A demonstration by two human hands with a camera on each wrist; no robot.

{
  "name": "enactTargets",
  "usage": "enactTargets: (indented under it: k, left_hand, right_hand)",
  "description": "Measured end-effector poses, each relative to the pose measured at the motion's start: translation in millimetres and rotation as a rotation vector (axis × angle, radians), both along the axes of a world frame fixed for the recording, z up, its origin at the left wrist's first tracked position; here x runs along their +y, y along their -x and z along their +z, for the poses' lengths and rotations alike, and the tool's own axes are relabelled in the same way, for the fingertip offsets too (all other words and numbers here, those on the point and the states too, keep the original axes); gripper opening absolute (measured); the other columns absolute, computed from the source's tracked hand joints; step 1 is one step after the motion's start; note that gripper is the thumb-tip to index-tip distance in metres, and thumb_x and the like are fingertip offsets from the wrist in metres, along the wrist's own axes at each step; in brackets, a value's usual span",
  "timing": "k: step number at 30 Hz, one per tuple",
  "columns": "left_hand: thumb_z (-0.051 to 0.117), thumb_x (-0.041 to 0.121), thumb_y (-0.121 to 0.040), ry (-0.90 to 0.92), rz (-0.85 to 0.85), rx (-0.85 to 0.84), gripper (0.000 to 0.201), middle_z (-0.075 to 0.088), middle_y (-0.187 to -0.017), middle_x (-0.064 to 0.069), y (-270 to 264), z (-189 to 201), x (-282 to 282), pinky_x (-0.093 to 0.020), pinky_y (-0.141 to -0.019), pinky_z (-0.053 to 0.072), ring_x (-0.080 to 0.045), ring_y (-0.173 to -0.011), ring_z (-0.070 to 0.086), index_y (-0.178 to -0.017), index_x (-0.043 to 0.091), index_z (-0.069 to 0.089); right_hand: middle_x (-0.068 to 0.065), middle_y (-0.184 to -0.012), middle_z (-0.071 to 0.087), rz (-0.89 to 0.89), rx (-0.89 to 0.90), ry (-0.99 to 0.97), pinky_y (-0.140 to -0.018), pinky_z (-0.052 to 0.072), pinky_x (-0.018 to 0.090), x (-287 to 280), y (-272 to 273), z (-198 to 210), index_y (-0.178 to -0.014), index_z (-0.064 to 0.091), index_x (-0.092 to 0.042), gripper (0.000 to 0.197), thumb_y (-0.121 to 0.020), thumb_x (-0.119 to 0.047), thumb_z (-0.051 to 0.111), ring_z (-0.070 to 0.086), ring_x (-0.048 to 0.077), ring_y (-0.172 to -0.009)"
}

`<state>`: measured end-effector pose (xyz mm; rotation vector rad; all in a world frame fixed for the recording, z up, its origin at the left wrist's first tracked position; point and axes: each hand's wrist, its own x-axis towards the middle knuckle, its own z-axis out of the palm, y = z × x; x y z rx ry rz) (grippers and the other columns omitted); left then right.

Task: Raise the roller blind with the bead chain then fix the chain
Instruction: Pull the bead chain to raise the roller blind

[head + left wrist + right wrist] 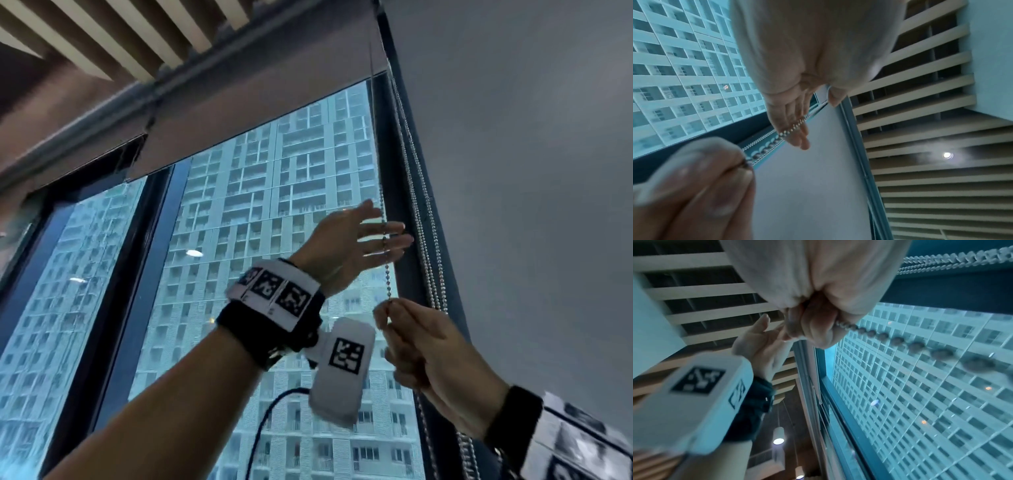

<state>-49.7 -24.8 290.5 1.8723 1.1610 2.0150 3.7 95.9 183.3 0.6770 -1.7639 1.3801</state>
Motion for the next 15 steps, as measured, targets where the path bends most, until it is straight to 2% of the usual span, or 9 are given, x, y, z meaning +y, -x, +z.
enactTargets:
  k: [2, 3, 5, 7, 9, 10, 11, 13, 15]
  left_hand:
    - [0.037, 0.011, -0.100, -0.038, 0.070, 0.048, 0.022, 0.048, -0.066, -0.007, -3, 1, 7, -0.020, -0.043, 0.035, -0.011, -0.045, 0.044, -0.115, -0.001, 0.047]
    - [0.034, 0.003, -0.098, -0.066, 0.124, 0.097, 0.021, 0.038, -0.057, -0.001, -4, -2, 12, -0.019, -0.041, 0.024, -0.006, -0.040, 0.032, -0.111, -0.002, 0.049]
    - [0.028, -0.006, -0.095, -0.092, 0.214, 0.177, 0.026, 0.031, -0.046, 0.008, -7, -7, 21, -0.017, -0.038, 0.019, -0.003, -0.035, 0.024, -0.103, -0.003, 0.053]
    - [0.027, -0.004, -0.095, -0.087, 0.250, 0.224, 0.029, 0.032, -0.044, 0.011, -9, -14, 23, -0.017, -0.038, 0.021, -0.003, -0.036, 0.025, -0.100, 0.001, 0.054]
    - [0.028, 0.000, -0.097, -0.094, 0.277, 0.266, 0.029, 0.037, -0.046, 0.012, -3, -21, 21, -0.016, -0.038, 0.026, -0.003, -0.037, 0.030, -0.101, 0.004, 0.056]
    - [0.028, 0.001, -0.098, -0.102, 0.280, 0.281, 0.028, 0.041, -0.047, 0.012, 0, -23, 19, -0.016, -0.038, 0.029, -0.002, -0.037, 0.034, -0.103, 0.004, 0.056]
    - [0.028, 0.002, -0.099, -0.112, 0.266, 0.290, 0.028, 0.043, -0.047, 0.013, 4, -25, 17, -0.015, -0.038, 0.030, -0.001, -0.037, 0.036, -0.104, 0.003, 0.055]
    - [0.025, 0.005, -0.101, -0.115, 0.215, 0.301, 0.027, 0.037, -0.046, 0.014, 8, -28, 14, -0.013, -0.038, 0.026, 0.001, -0.038, 0.030, -0.104, 0.005, 0.052]
    - [0.024, 0.007, -0.102, -0.096, 0.188, 0.310, 0.027, 0.029, -0.050, 0.013, 11, -33, 10, -0.014, -0.039, 0.020, 0.000, -0.040, 0.024, -0.108, 0.007, 0.051]
  right_hand:
    - [-0.001, -0.054, 0.023, 0.012, -0.016, -0.003, -0.044, 0.014, 0.024, -3, 2, -2, -0.083, 0.057, -0.006, 0.025, -0.091, -0.028, 0.048, 0.018, 0.009, -0.046]
    - [0.000, -0.053, 0.025, 0.032, -0.041, -0.006, -0.044, 0.016, 0.023, -3, 3, -2, -0.084, 0.059, -0.006, 0.025, -0.089, -0.028, 0.049, 0.020, 0.009, -0.045]
    - [0.005, -0.056, 0.045, 0.098, -0.119, -0.015, -0.045, 0.033, 0.022, -1, 2, -2, -0.085, 0.068, -0.006, 0.025, -0.091, -0.024, 0.051, 0.037, 0.013, -0.046]
    - [0.016, -0.084, 0.068, 0.187, -0.182, -0.005, -0.071, 0.054, 0.033, 8, 1, 11, -0.095, 0.074, -0.006, 0.019, -0.090, -0.014, 0.057, 0.062, 0.025, -0.072]
    - [0.025, -0.111, 0.061, 0.247, -0.180, 0.040, -0.099, 0.047, 0.047, 14, -5, 38, -0.111, 0.063, 0.004, 0.036, -0.080, -0.014, 0.058, 0.059, 0.035, -0.100]
    - [0.026, -0.112, 0.055, 0.282, -0.155, 0.070, -0.099, 0.046, 0.049, 14, -8, 57, -0.112, 0.058, 0.004, 0.043, -0.074, -0.015, 0.059, 0.056, 0.036, -0.099]
    - [0.025, -0.110, 0.053, 0.320, -0.135, 0.092, -0.089, 0.048, 0.045, 11, -10, 76, -0.113, 0.054, 0.000, 0.046, -0.071, -0.016, 0.058, 0.055, 0.034, -0.093]
    - [0.024, -0.114, 0.061, 0.287, -0.103, 0.114, -0.075, 0.048, 0.035, 1, -15, 113, -0.120, 0.051, 0.001, 0.043, -0.084, -0.022, 0.052, 0.063, 0.031, -0.089]
    - [0.021, -0.119, 0.067, 0.194, -0.088, 0.117, -0.079, 0.055, 0.035, -13, -21, 141, -0.125, 0.050, 0.001, 0.040, -0.096, -0.025, 0.043, 0.071, 0.030, -0.096]
